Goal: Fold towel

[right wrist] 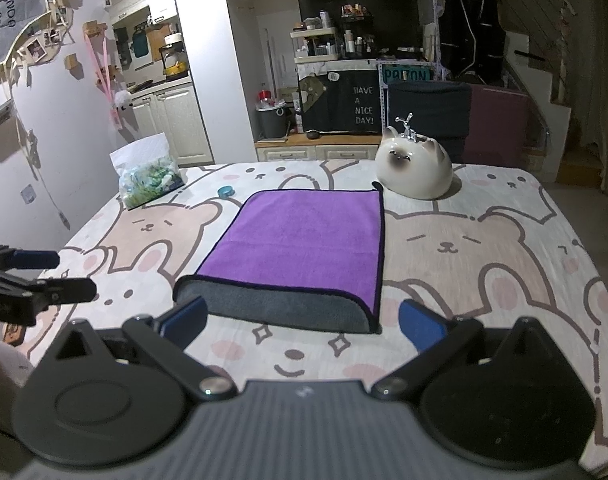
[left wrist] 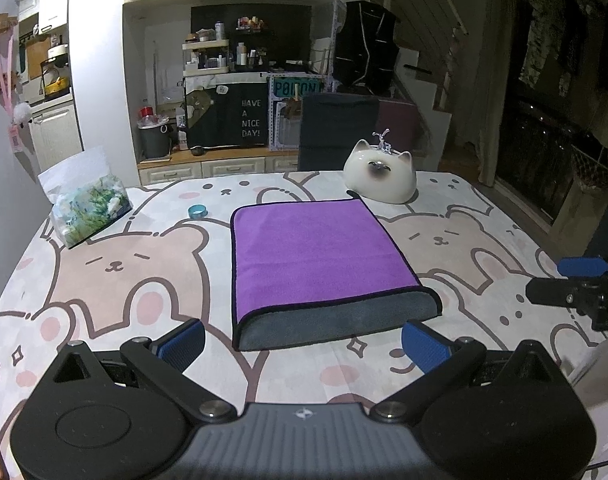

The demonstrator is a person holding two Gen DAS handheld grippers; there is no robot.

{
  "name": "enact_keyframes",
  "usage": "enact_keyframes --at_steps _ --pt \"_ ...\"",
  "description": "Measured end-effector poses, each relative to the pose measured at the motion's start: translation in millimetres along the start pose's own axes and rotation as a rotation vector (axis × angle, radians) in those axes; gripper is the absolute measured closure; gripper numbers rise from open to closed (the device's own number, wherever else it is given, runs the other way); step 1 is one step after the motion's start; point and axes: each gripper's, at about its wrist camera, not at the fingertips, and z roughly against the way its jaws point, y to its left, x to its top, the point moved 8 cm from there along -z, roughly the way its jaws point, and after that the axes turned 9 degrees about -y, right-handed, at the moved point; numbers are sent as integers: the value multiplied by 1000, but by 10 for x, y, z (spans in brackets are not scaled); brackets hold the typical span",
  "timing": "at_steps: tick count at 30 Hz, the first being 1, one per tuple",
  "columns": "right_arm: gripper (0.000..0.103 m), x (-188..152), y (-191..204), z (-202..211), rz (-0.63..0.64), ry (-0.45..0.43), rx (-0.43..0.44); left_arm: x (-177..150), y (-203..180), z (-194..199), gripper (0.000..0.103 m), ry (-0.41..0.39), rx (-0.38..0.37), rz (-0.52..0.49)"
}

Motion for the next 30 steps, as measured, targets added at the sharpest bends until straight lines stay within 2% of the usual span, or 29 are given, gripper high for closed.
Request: enact_keyframes --at_steps 10,15,20,25,30 --pt "1 142 -138 -265 -22 35 26 212 137 -250 0 1 -6 -14" --pt "1 290 -317 -430 -37 33 23 341 244 -484 0 -11 5 -46" --pt "1 376 -489 -640 -40 21 17 401 404 -744 0 -16 5 -38" --pt "0 383 -660 -882 -35 9 0 339 580 -1016 0 -2 -10 -21" --pt "0 195 -789 -1135 -48 45 -18 144 751 -1254 0 29 -19 12"
